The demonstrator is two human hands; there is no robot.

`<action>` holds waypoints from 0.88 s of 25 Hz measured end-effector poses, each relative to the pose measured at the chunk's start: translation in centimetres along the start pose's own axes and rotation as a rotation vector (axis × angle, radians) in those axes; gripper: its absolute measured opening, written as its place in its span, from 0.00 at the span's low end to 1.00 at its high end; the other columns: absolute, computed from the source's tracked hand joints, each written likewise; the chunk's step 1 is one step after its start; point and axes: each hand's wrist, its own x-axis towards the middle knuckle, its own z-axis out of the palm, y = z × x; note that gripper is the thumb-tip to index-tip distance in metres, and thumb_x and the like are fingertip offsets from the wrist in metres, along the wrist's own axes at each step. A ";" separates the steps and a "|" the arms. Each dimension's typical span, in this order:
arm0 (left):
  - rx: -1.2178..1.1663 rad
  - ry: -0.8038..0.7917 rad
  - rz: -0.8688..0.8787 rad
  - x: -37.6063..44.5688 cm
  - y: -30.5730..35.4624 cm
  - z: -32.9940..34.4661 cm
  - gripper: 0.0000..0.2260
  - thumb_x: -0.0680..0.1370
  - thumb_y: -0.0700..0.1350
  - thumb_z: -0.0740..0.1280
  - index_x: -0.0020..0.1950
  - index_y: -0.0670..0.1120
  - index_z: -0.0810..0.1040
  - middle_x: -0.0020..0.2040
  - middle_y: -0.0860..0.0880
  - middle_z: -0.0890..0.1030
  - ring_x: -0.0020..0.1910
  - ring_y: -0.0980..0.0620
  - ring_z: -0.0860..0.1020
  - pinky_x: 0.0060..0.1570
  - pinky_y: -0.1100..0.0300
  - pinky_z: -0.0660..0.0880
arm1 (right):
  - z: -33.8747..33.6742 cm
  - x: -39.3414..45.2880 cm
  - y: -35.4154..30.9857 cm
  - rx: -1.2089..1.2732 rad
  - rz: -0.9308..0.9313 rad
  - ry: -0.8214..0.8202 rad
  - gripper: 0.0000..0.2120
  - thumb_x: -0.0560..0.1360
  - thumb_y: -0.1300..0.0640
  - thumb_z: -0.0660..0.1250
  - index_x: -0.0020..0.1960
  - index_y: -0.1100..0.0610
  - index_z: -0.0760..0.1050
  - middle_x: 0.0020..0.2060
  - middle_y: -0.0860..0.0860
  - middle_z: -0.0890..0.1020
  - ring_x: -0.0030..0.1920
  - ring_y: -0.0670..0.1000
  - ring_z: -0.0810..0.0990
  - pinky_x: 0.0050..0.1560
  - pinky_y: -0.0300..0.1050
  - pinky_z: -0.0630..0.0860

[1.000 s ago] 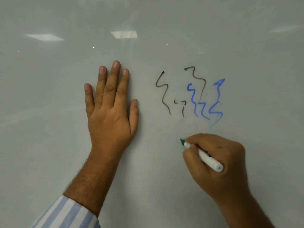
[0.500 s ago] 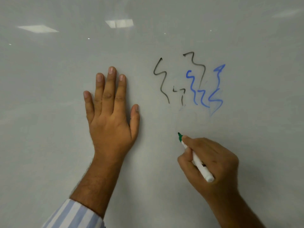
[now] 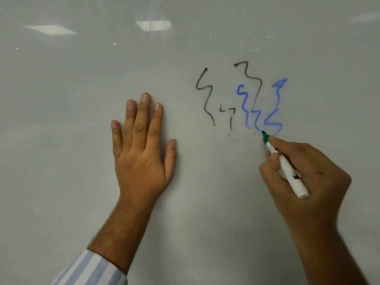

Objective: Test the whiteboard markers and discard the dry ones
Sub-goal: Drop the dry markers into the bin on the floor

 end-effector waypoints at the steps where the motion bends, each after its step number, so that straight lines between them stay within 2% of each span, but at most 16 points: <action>1: -0.005 -0.003 0.004 -0.2 0.0 0.0 0.28 0.86 0.52 0.60 0.84 0.43 0.59 0.85 0.42 0.57 0.85 0.43 0.52 0.82 0.36 0.51 | -0.5 0.2 0.4 -0.030 0.018 0.003 0.09 0.79 0.64 0.68 0.52 0.66 0.86 0.43 0.59 0.88 0.40 0.60 0.85 0.46 0.48 0.79; 4: -0.007 -0.013 0.016 -0.9 -0.1 0.1 0.28 0.86 0.51 0.61 0.84 0.43 0.59 0.85 0.42 0.57 0.85 0.44 0.52 0.82 0.35 0.52 | -1.8 0.3 1.3 0.005 0.073 -0.081 0.08 0.74 0.65 0.68 0.46 0.63 0.86 0.38 0.55 0.86 0.34 0.58 0.82 0.39 0.50 0.77; 6: -0.004 -0.020 0.015 -1.4 -0.1 0.1 0.28 0.86 0.50 0.61 0.85 0.43 0.59 0.85 0.43 0.57 0.85 0.44 0.51 0.82 0.35 0.52 | -2.4 -0.5 1.4 0.036 0.065 -0.108 0.08 0.74 0.65 0.68 0.45 0.63 0.86 0.38 0.54 0.86 0.34 0.57 0.83 0.39 0.50 0.77; 9: -0.007 -0.023 0.007 -1.8 0.1 0.3 0.27 0.87 0.49 0.60 0.85 0.43 0.59 0.85 0.44 0.56 0.85 0.44 0.51 0.82 0.36 0.50 | -2.2 -1.7 1.1 0.170 0.106 -0.112 0.08 0.77 0.63 0.69 0.52 0.64 0.86 0.44 0.54 0.87 0.40 0.56 0.86 0.43 0.55 0.81; 12: -0.033 -0.023 0.006 -2.1 0.1 0.2 0.25 0.87 0.46 0.59 0.84 0.42 0.61 0.85 0.44 0.55 0.85 0.44 0.51 0.83 0.38 0.49 | -0.9 -2.3 -0.3 0.170 -0.057 -0.310 0.12 0.79 0.59 0.71 0.60 0.59 0.86 0.51 0.51 0.88 0.45 0.55 0.87 0.47 0.54 0.84; 14: -0.060 -0.035 0.012 -2.4 0.1 0.1 0.24 0.87 0.45 0.58 0.84 0.42 0.62 0.85 0.43 0.56 0.85 0.45 0.51 0.83 0.39 0.48 | -0.4 -1.9 -0.2 0.160 -0.056 -0.264 0.12 0.80 0.58 0.71 0.62 0.59 0.86 0.52 0.52 0.88 0.46 0.56 0.88 0.48 0.54 0.84; 18: -0.075 -0.045 0.020 -3.2 0.2 0.1 0.25 0.86 0.41 0.58 0.84 0.42 0.61 0.84 0.42 0.57 0.85 0.46 0.51 0.83 0.40 0.48 | 0.2 -2.5 -1.0 0.086 -0.125 -0.258 0.11 0.78 0.59 0.72 0.58 0.60 0.87 0.46 0.53 0.89 0.41 0.57 0.87 0.43 0.54 0.85; 20: -0.099 -0.042 0.017 -3.6 0.2 0.2 0.26 0.84 0.36 0.58 0.83 0.41 0.61 0.84 0.41 0.59 0.85 0.45 0.52 0.83 0.40 0.48 | 0.2 -2.8 -1.4 0.054 -0.111 -0.237 0.09 0.77 0.61 0.72 0.54 0.61 0.88 0.41 0.53 0.87 0.36 0.58 0.84 0.40 0.53 0.83; 22: -0.133 -0.028 0.012 -3.8 0.4 0.1 0.29 0.81 0.29 0.58 0.82 0.40 0.63 0.83 0.41 0.60 0.85 0.44 0.54 0.83 0.40 0.50 | 0.1 -2.9 -1.5 0.021 -0.091 -0.287 0.08 0.76 0.60 0.70 0.48 0.59 0.88 0.34 0.51 0.84 0.31 0.55 0.80 0.36 0.49 0.80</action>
